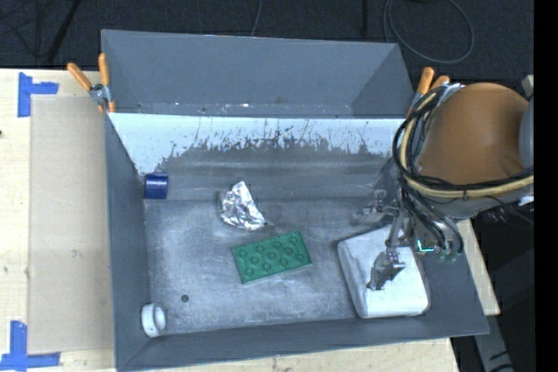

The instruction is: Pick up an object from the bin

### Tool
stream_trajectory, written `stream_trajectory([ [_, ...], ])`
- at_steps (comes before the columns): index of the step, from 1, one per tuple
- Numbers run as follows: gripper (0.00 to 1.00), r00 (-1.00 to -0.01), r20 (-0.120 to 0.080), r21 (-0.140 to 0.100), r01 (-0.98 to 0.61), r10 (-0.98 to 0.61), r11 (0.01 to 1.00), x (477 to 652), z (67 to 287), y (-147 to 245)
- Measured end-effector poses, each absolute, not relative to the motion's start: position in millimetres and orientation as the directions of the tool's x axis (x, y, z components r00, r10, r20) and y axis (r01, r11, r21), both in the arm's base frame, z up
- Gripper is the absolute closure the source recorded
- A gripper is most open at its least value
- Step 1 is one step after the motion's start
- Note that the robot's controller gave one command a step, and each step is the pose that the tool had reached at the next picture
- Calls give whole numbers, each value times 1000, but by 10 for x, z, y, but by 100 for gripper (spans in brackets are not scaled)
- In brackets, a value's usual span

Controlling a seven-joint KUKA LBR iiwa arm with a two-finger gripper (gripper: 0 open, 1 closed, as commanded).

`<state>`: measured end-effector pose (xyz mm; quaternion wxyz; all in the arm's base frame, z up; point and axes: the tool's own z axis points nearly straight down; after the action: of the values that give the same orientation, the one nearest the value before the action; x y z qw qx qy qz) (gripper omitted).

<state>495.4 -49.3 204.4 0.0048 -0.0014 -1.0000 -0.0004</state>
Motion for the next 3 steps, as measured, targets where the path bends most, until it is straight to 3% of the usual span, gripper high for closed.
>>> stream_trajectory([
  [1,0,-999,-3,1,-32,-32,999,5421,703,-424],
  [2,0,-973,5,2,-230,-230,973,4697,1158,8],
  [3,0,-998,0,2,70,70,998,5083,1220,568],
])
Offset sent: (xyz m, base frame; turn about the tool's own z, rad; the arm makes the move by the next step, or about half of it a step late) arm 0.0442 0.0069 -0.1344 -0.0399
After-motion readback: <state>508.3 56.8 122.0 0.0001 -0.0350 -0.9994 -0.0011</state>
